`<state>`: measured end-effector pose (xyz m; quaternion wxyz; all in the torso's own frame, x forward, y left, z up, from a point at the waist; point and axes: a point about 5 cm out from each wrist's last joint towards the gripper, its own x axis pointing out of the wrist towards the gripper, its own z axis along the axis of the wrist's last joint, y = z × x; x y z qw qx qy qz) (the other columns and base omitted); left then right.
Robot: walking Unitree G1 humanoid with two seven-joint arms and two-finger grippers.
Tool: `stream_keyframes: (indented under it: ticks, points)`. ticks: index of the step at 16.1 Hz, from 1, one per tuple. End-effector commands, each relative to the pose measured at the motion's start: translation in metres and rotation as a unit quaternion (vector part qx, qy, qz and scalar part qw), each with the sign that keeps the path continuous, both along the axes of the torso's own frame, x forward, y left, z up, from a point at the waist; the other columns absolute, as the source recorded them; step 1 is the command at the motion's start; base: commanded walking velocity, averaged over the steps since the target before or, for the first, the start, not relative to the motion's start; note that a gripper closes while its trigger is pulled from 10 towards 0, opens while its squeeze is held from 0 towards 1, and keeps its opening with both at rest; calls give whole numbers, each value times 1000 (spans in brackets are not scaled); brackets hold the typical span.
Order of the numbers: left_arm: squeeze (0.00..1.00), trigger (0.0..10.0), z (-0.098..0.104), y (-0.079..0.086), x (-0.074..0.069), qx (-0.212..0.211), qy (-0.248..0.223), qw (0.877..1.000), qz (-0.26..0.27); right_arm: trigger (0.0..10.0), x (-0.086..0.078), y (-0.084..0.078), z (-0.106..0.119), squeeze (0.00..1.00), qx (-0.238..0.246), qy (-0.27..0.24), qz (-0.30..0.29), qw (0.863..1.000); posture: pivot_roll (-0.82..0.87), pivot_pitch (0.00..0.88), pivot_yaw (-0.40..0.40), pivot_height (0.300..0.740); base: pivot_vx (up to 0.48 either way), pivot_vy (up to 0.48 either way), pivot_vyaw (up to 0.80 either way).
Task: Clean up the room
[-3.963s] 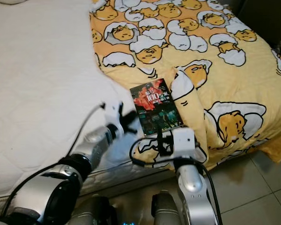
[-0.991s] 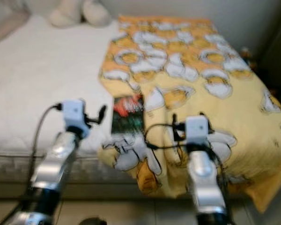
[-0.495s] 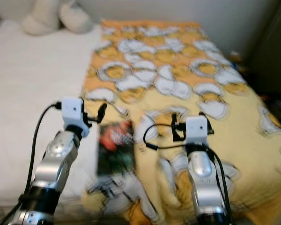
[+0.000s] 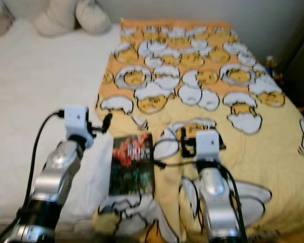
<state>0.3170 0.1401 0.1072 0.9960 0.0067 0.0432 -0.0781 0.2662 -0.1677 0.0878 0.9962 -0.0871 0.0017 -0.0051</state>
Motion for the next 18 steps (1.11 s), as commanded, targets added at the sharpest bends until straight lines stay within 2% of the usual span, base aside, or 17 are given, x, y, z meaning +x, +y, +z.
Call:
stream_keyframes:
  ticks: [1,3,5,7,8,9,10,11,13,15,17,18]
  points:
    - [0,10000,-1,-3,1,0,5,1000,-7,10000,-1,-1,0,227,-5,7,-1,1000,-21,62,19,740,0,0,0]
    - [0,10000,-2,-2,1,3,8,1000,-6,10000,-2,1,-2,227,-4,13,1,1000,-22,65,19,740,0,0,-775]
    - [0,10000,-6,4,4,15,22,1000,-2,10000,-5,1,0,224,-1,9,1,1000,-22,81,17,740,0,0,0]
    - [0,10000,-22,19,13,12,81,997,11,10000,-13,4,1,224,3,8,8,1000,-35,122,19,740,0,0,0]
    - [0,10000,-31,27,16,6,107,994,24,10000,-19,6,-1,227,3,12,16,1000,-51,139,22,740,0,0,0]
    - [0,10000,-41,38,18,8,138,990,41,10000,-32,8,-3,227,1,21,31,999,-76,163,29,740,0,0,0]
    - [0,10000,-43,40,19,14,146,988,44,10000,-37,9,-3,231,0,26,38,999,-76,163,29,740,0,0,0]
    - [0,10000,-45,45,22,27,153,987,51,10000,-55,9,-5,231,-3,39,51,998,-108,208,43,740,0,0,0]
    - [0,10000,-49,46,25,15,164,985,61,10000,-75,7,-9,235,0,61,51,997,-129,242,45,740,0,0,0]
    - [0,10000,-53,43,25,-7,173,983,61,10000,-83,11,-8,235,3,69,56,996,-146,266,44,740,0,0,0]
    - [0,10000,-66,30,21,-55,204,976,53,10000,-91,13,-7,235,5,79,61,995,-157,296,39,740,0,0,0]
    - [0,10000,-66,30,21,-55,204,976,53,10000,-91,13,-7,235,5,79,61,995,-157,296,39,740,0,0,0]
